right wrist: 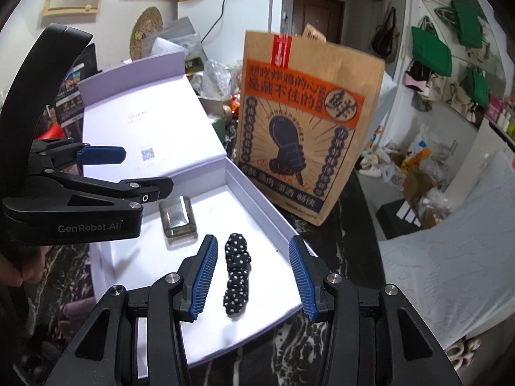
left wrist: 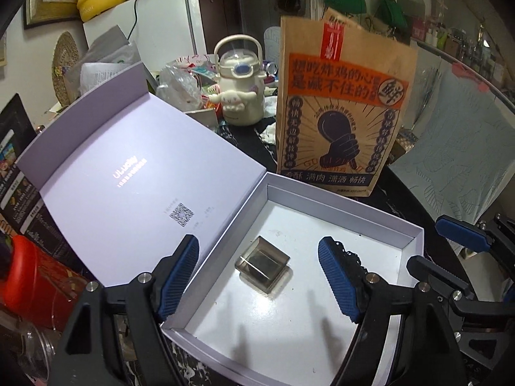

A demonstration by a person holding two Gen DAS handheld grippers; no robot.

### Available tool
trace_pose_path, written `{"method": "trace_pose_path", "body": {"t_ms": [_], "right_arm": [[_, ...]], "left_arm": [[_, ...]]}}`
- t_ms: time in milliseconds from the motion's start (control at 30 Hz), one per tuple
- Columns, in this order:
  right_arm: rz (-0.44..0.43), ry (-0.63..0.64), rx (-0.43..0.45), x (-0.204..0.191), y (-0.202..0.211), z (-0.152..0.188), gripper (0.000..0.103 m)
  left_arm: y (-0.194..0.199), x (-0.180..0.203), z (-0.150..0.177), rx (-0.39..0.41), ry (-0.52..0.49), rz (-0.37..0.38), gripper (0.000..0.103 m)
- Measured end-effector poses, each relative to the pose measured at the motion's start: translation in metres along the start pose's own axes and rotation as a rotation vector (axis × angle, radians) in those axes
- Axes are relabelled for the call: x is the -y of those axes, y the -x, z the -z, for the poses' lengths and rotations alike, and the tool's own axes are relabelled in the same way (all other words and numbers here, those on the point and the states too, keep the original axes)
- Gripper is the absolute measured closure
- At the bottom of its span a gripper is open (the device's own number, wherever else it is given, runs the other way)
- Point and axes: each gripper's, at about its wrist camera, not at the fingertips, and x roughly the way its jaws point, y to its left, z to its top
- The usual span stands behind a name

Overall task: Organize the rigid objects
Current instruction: 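Open the left tool releasing the clip while the right tool releases the scrunchie, then withdraw both tools from the box back toward the remaining accessories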

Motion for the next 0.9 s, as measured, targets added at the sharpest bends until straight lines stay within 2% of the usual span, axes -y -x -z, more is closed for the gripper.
{"method": "trace_pose_path", "body": {"t_ms": [367, 567, 767, 833, 900], "right_arm": [[0.019, 0.000, 0.077, -0.009, 0.046, -0.003, 0.057], [0.021, -0.006, 0.119, -0.012, 0.069, 0.001, 0.046], [0.030, -0.017, 0.156, -0.014, 0.092, 0.007, 0.036], [0.030, -0.017, 0.163, -0.015, 0.099, 0.010, 0.034], [0.034, -0.013, 0.172, -0.018, 0.107, 0.013, 0.031]], "left_arm": [[0.051, 0.002, 0.001, 0.083, -0.001, -0.004, 0.026], [0.078, 0.003, 0.009, 0.132, 0.002, 0.007, 0.017], [0.102, 0.007, 0.021, 0.163, -0.005, 0.023, 0.016], [0.109, 0.007, 0.025, 0.171, -0.003, 0.026, 0.007], [0.117, 0.006, 0.029, 0.189, 0.003, 0.029, 0.003]]}}
